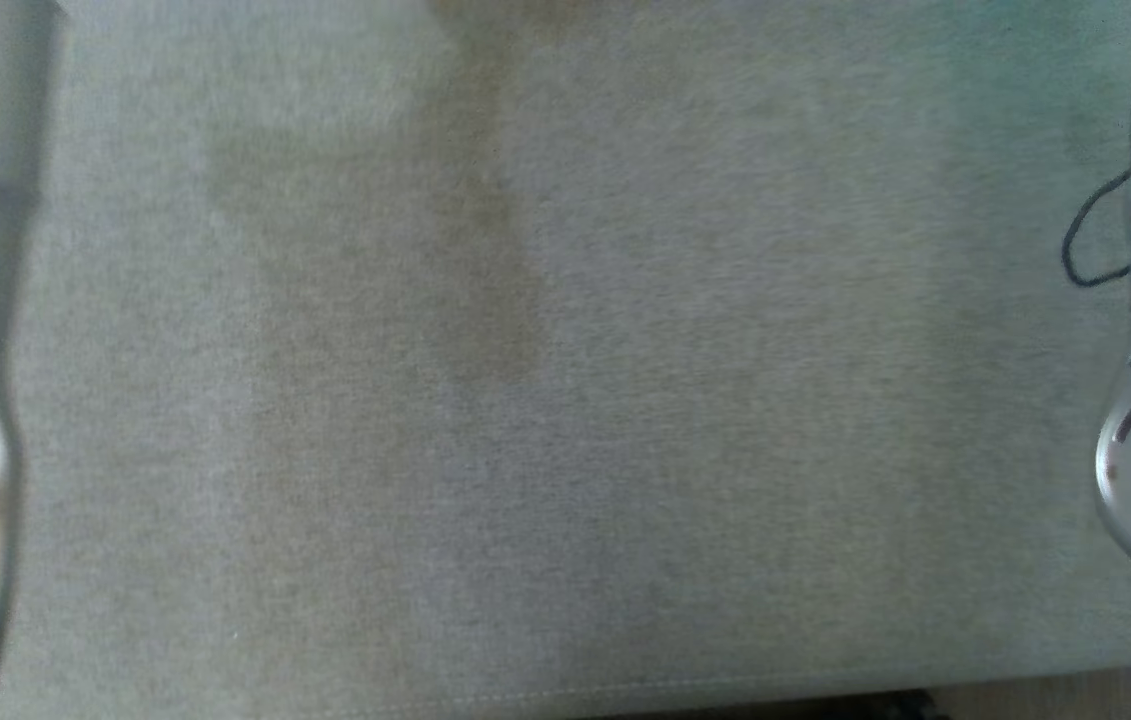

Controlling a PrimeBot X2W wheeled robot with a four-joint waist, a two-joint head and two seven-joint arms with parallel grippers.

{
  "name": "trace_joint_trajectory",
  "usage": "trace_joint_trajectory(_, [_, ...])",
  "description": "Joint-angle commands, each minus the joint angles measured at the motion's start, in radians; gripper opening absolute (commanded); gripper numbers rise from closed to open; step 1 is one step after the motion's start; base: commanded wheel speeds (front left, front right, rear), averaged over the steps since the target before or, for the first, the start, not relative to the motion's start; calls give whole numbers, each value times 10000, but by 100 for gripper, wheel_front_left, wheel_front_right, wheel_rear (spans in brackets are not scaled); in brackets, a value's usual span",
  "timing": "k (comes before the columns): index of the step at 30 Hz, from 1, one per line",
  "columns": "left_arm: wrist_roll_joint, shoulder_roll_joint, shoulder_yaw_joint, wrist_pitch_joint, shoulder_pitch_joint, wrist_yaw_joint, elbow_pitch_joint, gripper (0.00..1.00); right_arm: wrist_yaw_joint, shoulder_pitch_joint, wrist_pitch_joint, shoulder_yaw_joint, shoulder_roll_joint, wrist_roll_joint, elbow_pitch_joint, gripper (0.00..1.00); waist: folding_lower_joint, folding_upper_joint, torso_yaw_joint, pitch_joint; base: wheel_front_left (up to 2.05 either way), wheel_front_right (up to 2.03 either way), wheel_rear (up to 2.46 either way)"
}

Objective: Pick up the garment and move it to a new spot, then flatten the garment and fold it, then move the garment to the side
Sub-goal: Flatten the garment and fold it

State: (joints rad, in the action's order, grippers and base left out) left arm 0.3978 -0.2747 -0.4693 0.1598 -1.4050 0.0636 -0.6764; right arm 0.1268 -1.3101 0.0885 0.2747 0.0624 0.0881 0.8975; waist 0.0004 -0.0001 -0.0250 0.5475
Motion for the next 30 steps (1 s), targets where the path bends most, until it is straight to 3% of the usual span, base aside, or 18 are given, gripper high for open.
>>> trace_joint_trajectory(1, [100,-307,85,204,-70,93,174,0,39,-169,295,-12,-121,77,-43,0,-4,1,387,619,0,0,0])
trace_joint_trajectory(9, [842,-291,387,925,1807,386,603,0,39,235,1484,-341,-122,-420,1357,0,-4,1,447,487,0,0,0])
trace_joint_trajectory(18, [1546,-603,978,1008,5004,298,2461,0,39,2068,1724,-1024,-122,-2251,912,0,-4,1,315,-798,0,0,0])
trace_joint_trajectory(21, [1745,-747,1145,1013,6612,109,3345,0,39,3275,1728,-1476,-122,-2928,257,0,-4,1,229,-1551,0,0,0])
trace_joint_trajectory(22, [1779,-873,1186,1015,7712,-92,3949,0,39,4106,1729,-1812,-122,-3387,-132,0,-4,1,171,-2080,0,0,0])
trace_joint_trajectory(30, [2166,-1019,1447,984,12072,-1464,6435,0,39,7445,1731,-2469,-122,-4744,-1627,0,-4,1,-13,-4143,0,0,0])
